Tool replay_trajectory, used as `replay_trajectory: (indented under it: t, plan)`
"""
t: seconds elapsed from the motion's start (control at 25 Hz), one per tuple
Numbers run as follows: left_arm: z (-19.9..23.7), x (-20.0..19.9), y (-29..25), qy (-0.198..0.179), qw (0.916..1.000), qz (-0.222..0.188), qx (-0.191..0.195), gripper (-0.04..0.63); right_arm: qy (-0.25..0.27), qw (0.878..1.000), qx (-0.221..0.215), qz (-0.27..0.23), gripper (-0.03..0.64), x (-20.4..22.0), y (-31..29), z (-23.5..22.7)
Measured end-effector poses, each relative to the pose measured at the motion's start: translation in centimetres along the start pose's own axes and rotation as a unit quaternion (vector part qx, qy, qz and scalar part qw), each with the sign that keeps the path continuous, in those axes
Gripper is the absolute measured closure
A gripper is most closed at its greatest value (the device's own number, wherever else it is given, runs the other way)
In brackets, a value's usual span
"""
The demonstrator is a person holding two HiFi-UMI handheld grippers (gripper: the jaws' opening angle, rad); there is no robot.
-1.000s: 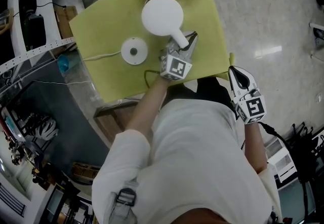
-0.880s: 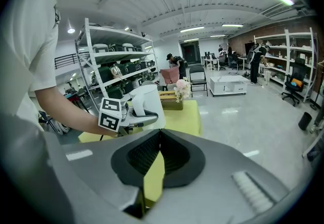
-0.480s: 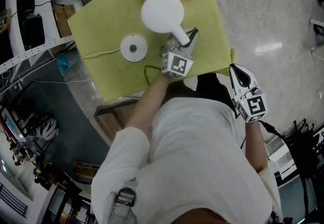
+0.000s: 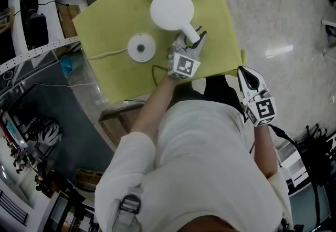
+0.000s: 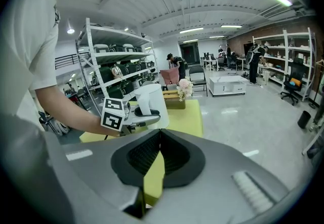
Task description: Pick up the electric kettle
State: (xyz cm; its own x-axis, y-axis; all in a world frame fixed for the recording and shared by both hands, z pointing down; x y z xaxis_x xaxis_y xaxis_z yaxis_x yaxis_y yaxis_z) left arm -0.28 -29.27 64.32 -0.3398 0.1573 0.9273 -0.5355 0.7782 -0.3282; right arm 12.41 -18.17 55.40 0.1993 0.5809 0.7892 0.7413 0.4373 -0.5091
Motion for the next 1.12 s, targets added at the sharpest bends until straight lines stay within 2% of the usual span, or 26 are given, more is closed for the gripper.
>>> replay_trajectory:
  t: [0.4,0.68,0.92,1.12]
  plan:
    - [0.9,0.1,3.0,0.015,0.9999,-0.001,-0.001,0.474,0.017,1.000,-0.004,-0.009,0.620,-1.1,-0.9,2.2]
    - [1.9,0.8,6.2,0.000,0.9999,0.011,-0.003,0.474,0.026,0.999,-0.001,-0.019,0.620,-1.7,-1.4,3.9]
    - [4.3,-0.7,10.3,0.014,0.9996,-0.007,-0.024,0.496,0.036,0.999,-0.001,-0.031,0.620,-2.6,-2.3,6.0]
    - [5.8,-2.7,14.1,0.021,0.9986,-0.027,-0.039,0.563,0.044,0.998,0.002,-0.048,0.620,-3.9,-2.8,7.9]
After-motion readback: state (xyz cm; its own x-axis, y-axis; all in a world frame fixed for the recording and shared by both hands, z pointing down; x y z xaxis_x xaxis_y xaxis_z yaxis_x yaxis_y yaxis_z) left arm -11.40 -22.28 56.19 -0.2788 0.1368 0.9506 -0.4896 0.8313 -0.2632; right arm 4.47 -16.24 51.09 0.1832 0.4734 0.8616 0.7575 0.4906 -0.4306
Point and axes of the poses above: the fingertips, and each gripper's own axes: y backward along the fingers, z to its left, x out of its underside, the point moved 2 cm from there along y, backward along the fingers, and after that the axes turned 12 degrees about -x, right-handed, at the moved point
